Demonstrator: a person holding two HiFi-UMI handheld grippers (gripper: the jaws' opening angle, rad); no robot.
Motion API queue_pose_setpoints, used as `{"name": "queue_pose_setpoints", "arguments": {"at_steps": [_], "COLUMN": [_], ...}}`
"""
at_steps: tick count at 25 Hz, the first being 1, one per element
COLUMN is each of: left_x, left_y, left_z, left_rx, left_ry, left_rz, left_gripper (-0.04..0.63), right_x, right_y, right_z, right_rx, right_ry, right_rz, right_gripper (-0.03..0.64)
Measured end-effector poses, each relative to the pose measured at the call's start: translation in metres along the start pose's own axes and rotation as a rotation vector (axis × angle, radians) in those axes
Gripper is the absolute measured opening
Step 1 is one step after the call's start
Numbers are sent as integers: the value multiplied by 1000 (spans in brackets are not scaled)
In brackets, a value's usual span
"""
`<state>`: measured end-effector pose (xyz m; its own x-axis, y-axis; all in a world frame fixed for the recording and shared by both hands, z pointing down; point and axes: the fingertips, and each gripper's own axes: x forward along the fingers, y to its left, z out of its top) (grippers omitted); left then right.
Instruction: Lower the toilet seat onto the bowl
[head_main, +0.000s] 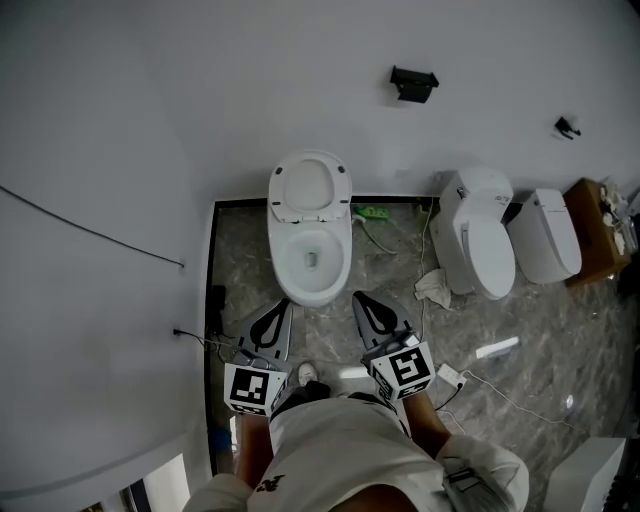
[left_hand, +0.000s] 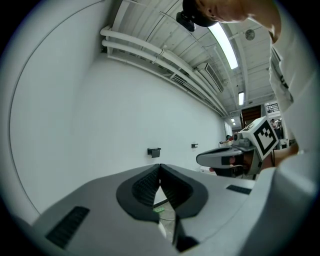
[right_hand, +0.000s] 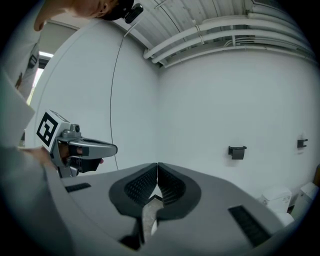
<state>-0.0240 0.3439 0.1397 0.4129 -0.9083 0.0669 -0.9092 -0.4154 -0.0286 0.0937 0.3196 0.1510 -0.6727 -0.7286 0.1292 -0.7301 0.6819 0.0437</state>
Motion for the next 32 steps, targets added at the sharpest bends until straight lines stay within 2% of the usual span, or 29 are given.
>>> {"name": "queue_pose_setpoints", "arguments": {"at_steps": [8, 19, 32], "left_x": [22, 58, 125], "left_y": [41, 61, 81], "left_z": [3, -2, -8], "left_rx": [-4, -29, -17], "left_ry": [3, 10, 27], "left_rz": [-46, -101, -80], "left_gripper": [23, 23, 23], "right_x": [40, 69, 117], "right_y": [0, -18, -73], "right_z": [8, 3, -5], "right_rx": [5, 24, 28], "right_ry": [12, 30, 41], "right_rz": [-51, -89, -63], "right_gripper": [21, 21, 21]}}
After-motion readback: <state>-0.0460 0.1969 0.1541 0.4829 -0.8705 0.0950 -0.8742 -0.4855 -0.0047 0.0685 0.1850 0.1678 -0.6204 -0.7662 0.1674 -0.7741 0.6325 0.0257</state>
